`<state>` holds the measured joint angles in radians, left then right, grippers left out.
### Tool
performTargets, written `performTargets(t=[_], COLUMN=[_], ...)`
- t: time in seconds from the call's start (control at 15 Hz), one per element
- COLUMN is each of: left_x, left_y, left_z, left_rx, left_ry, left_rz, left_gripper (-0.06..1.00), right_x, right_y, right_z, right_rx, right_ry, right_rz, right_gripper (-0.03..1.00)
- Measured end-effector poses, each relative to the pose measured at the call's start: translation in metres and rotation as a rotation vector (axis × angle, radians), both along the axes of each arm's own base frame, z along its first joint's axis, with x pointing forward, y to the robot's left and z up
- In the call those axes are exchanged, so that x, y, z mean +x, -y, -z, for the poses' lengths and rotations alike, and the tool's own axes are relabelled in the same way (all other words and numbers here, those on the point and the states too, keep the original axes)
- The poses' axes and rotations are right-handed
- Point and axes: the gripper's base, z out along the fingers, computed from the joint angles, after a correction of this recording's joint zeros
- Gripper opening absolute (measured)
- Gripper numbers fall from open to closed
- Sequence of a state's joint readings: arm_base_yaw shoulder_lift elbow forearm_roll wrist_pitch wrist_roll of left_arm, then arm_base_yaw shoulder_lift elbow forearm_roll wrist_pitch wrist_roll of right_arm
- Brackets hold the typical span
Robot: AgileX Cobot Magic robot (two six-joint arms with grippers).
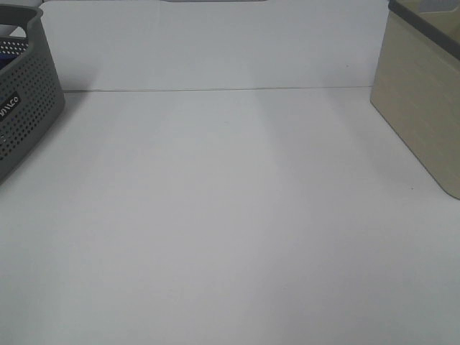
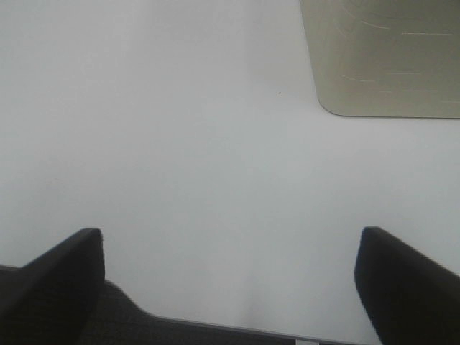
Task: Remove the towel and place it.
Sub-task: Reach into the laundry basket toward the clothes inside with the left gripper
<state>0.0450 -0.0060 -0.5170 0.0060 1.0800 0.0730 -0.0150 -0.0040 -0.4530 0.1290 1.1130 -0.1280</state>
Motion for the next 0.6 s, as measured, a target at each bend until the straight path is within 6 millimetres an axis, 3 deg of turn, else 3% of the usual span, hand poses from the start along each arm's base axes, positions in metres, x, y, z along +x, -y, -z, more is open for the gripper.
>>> performTargets(t=[0.4, 0.6], left_x=[0.000, 0.020], left_y=[0.001, 0.011], left_z=[0.000, -0.010], left_rx=[0.004, 0.015], left_ry=[-0.002, -0.164], left_rz=[0.015, 0.163], left_gripper=[0.99, 0.99], right_x=[0.000, 0.000], right_y=[0.000, 0.000], right_z=[0.000, 0.000], right_rx=[0.000, 0.000], right_ry=[0.000, 0.000], right_rz=[0.000, 0.000], right_gripper=[0.91, 0.91])
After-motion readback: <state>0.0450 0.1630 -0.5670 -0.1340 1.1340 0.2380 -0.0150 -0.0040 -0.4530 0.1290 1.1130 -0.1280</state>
